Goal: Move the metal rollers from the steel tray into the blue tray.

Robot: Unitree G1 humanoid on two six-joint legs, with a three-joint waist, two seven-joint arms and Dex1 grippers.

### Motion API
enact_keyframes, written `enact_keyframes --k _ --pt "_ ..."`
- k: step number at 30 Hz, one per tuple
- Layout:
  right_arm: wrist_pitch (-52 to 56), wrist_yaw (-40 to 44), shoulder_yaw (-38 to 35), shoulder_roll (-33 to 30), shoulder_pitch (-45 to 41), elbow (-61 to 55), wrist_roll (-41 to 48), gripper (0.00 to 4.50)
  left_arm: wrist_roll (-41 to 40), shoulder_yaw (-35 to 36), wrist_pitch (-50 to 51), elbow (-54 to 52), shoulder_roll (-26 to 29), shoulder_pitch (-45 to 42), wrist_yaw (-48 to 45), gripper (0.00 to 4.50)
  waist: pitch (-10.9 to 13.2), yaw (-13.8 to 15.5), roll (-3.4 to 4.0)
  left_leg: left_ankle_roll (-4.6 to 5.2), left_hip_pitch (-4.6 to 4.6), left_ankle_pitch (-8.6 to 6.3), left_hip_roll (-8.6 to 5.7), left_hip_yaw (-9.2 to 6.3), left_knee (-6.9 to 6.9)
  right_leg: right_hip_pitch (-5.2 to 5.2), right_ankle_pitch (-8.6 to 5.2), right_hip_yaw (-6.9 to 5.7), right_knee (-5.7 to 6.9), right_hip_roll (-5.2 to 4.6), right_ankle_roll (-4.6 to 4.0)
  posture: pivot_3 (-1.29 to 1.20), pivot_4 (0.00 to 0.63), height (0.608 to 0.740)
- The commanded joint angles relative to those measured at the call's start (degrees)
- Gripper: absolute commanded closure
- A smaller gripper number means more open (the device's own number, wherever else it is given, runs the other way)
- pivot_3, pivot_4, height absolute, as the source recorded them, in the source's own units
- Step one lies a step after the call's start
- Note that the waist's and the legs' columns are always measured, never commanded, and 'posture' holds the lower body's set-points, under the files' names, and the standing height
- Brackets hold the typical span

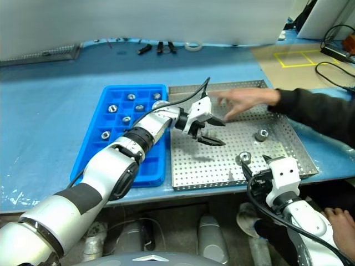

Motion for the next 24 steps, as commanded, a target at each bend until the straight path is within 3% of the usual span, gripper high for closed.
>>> enact_keyframes --k 1,10,15,21,24 --pt "-1.07 0.59 -0.38 -0.68 -1.8 -0.09 -0.02 0.91 -0.78 0.81 -0.25 -2.48 0.82 0.26 -0.59 0.82 0.0 0.05 0.01 0.02 0.0 -0.01 0.01 0.0 -0.02 0.05 0.0 -0.03 -0.07 0.0 0.0 -0.58 0.15 0.74" --pt "-0.51 2.18 1.15 -1.48 -4.21 0.78 -0.16 0.91 -0.9 0.94 0.1 -3.19 2.18 0.84 0.6 0.82 0.0 0.55 0.01 0.36 0.11 -0.06 -0.02 0.03 0.05 0.41 0.01 -0.14 -0.28 -0.12 -0.02 -0.55 0.15 0.74" --pt "1.13 4.93 5.1 -2.66 -6.51 -1.52 1.36 0.91 -4.23 2.38 2.97 -7.96 5.33 2.46 -5.94 0.82 -0.01 0.35 0.01 0.23 0.22 -0.15 -0.01 0.03 0.13 0.53 0.02 -0.11 -0.26 -0.12 -0.04 -0.55 0.15 0.74" --pt "2.67 8.78 9.05 -5.12 -13.38 0.36 2.33 0.91 -7.37 2.5 9.36 -20.46 11.95 8.9 -10.98 0.82 -0.03 0.42 0.05 0.24 0.27 -0.13 0.03 0.03 0.12 0.54 0.06 -0.1 -0.21 -0.07 -0.11 -0.49 0.15 0.74" --pt "2.96 12.13 12.28 -6.71 -17.3 3.08 2.47 0.91 -8.97 2.03 14.69 -32.46 15.86 16.15 -10.71 0.82 -0.03 1.45 0.06 0.38 0.25 -0.05 0.04 0.03 0.11 0.56 0.06 -0.13 -0.24 -0.08 -0.11 -0.44 0.15 0.74"
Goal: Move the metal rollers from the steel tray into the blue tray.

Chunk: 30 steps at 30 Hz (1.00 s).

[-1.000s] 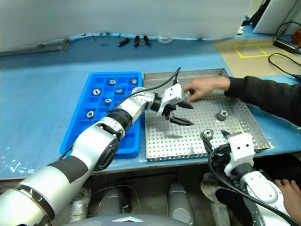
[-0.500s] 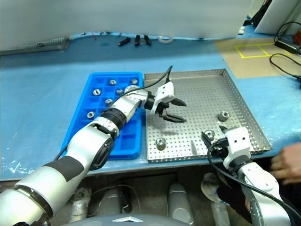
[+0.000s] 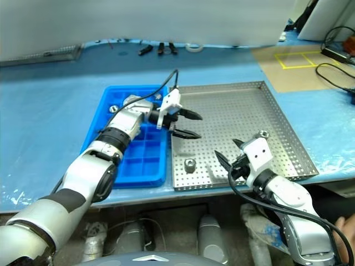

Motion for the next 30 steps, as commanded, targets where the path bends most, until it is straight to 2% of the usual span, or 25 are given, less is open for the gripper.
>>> enact_keyframes --k 1,7,13,19,30 --pt "-0.06 3.63 2.62 -1.84 -3.03 1.82 0.94 0.91 -2.87 -0.23 5.89 -13.57 2.93 5.96 0.08 0.82 0.0 0.65 0.0 0.02 0.01 -0.01 0.0 0.02 0.0 0.0 0.0 0.01 -0.01 -0.01 0.0 -0.42 0.15 0.74" --pt "-1.58 10.97 6.98 -4.22 -7.96 8.69 1.42 0.91 -5.63 -0.83 17.78 -34.53 8.58 18.61 4.19 0.82 0.01 3.24 0.01 -0.04 0.03 0.0 0.05 0.02 -0.03 0.03 0.0 -0.02 0.02 0.0 -0.02 -0.28 0.15 0.74" --pt "-2.73 17.37 9.91 -6.25 -11.6 15.81 0.86 0.91 -8.43 -0.15 24.31 -44.49 12.73 25.04 8.84 0.82 0.01 5.76 0.01 -0.27 0.12 -0.01 0.05 0.01 -0.03 0.11 0.04 -0.03 0.08 -0.02 -0.09 -0.18 0.15 0.74" --pt "-5.0 21.97 12.54 -7.7 -12.69 20.39 -0.11 0.91 -9.56 0.08 24.75 -46.08 15.36 27.26 12.1 0.82 0.0 6.92 0.02 -0.39 0.21 0.05 0.08 0.01 -0.16 0.14 0.04 -0.03 0.08 0.05 -0.09 -0.14 0.15 0.74" --pt "-6.61 21.17 13.93 -6.79 -10.79 25.05 -3.38 0.91 -9.93 -1.77 23.4 -44.5 15.49 26.85 13.88 0.82 0.0 6.96 0.02 -0.44 0.24 0.08 0.11 -0.01 -0.2 0.12 0.04 -0.02 0.09 0.11 -0.09 -0.16 0.15 0.74"
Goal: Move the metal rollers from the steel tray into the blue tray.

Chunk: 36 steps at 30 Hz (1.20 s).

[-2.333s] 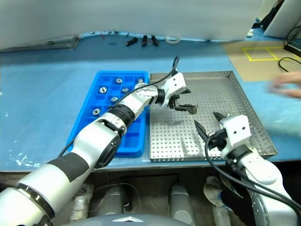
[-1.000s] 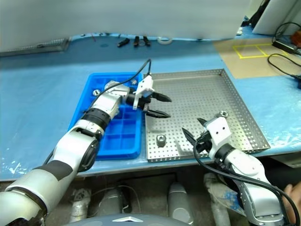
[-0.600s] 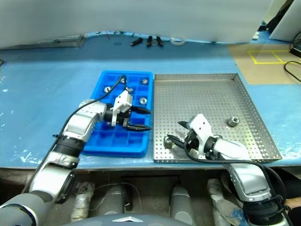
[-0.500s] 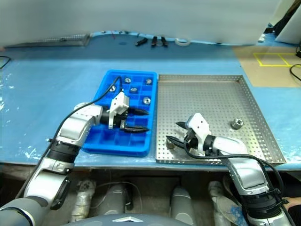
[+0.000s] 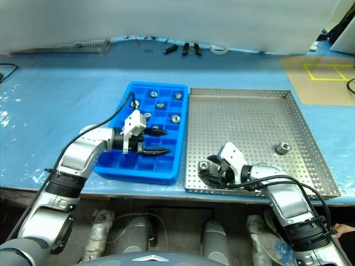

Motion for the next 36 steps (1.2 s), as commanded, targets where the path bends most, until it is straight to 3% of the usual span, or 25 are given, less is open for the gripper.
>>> enact_keyframes --k 1,3,7,15,22,30,36 --pt "-1.03 -0.49 0.49 0.34 1.52 0.49 -0.83 1.12 -1.1 -0.49 -1.07 -0.7 0.23 -0.82 0.16 0.81 0.0 0.02 0.0 0.0 0.0 0.0 0.0 0.0 -0.01 0.0 0.0 0.0 0.0 0.0 0.0 -0.16 0.15 0.74" --pt "-0.96 -0.99 0.2 0.64 1.91 -0.11 -0.79 1.55 -1.16 -0.64 -1.24 -0.4 0.28 -1.03 0.19 0.8 0.0 -0.01 0.0 0.0 0.01 0.0 0.0 0.0 -0.01 0.01 0.0 0.01 0.0 0.0 0.0 -0.17 0.15 0.74" --pt "-0.23 -1.45 0.02 0.26 2.92 -2.9 -0.73 2.87 -1.07 -0.9 -1.75 0.51 0.36 -1.57 0.02 0.8 0.0 -0.06 0.0 -0.01 0.12 0.0 0.0 0.0 -0.01 0.07 0.0 0.02 0.01 0.01 0.0 -0.18 0.15 0.74" --pt "1.89 -2.49 -1.86 0.2 0.06 -6.96 -0.02 2.9 -2.83 1.3 -1.89 0.88 3.69 -1.97 -2.16 0.8 0.0 -0.25 0.0 -0.03 0.19 0.01 0.0 0.02 -0.06 0.08 0.0 0.07 0.02 0.05 0.0 -0.19 0.15 0.74" --pt "6.75 -5.88 -6.69 6.61 -13.68 -6.95 7.24 2.9 -8.4 8.92 2.22 -5.3 7.07 2.52 3.06 0.8 0.0 -0.34 0.0 -0.24 0.26 0.14 0.17 0.02 -0.14 -0.07 0.0 0.12 0.24 0.24 0.0 -0.1 0.15 0.74" --pt "1.11 -0.21 0.26 10.75 -23.36 4.14 4.38 2.9 -8.32 16.27 1.68 -8.47 10.61 7.67 12.13 0.8 0.01 1.73 -0.02 -0.65 0.37 0.38 0.43 -0.05 -0.21 -0.31 -0.17 0.03 0.9 0.33 -0.21 0.1 0.15 0.74" --pt "-5.82 -0.22 5.59 18.46 -32.26 19.1 -1.09 2.9 -11.08 22.94 4.72 -16.52 12.96 18.36 16.75 0.8 0.02 2.89 -0.04 -0.79 0.14 0.46 0.43 -0.15 -0.31 -0.66 -0.17 0.0 1.0 0.38 -0.23 0.2 0.15 0.74"
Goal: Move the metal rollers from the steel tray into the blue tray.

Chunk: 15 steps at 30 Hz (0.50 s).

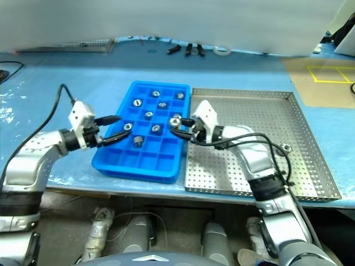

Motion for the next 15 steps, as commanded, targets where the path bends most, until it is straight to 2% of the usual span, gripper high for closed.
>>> enact_keyframes --k 1,3,8,15 --pt "-3.59 0.65 1.36 2.78 -3.69 4.73 -1.59 2.9 -2.7 3.52 2.05 -6.57 0.71 3.32 2.88 0.8 0.0 0.95 0.0 -0.06 -0.17 0.04 0.03 -0.02 -0.01 -0.17 0.0 -0.04 0.03 0.02 -0.01 0.22 0.15 0.74" --pt "-2.78 1.44 1.95 4.23 -4.59 6.79 -1.72 2.9 -3.82 3.93 3.41 -9.7 0.54 6.15 4.08 0.8 0.0 1.93 -0.01 -0.1 -0.47 0.07 0.1 -0.11 0.03 -0.3 -0.02 -0.17 0.02 0.04 -0.06 0.23 0.15 0.74" --pt "3.0 4.48 3.56 4.75 -3.87 5.84 -0.48 2.9 -4.75 3.48 4.58 -11.84 0.3 8.35 6.51 0.8 0.0 3.89 -0.02 -0.08 -0.52 0.06 0.09 -0.14 0.04 -0.29 -0.03 -0.33 0.0 0.02 -0.06 0.25 0.15 0.74" --pt "12.77 10.03 5.19 2.05 -2.03 1.27 1.9 2.9 -5.57 2.01 5.34 -12.51 0.73 8.41 7.27 0.8 0.0 3.95 -0.03 -0.23 -0.4 0.15 0.14 -0.2 0.03 -0.26 -0.02 -0.3 0.17 0.04 -0.06 0.24 0.15 0.74"
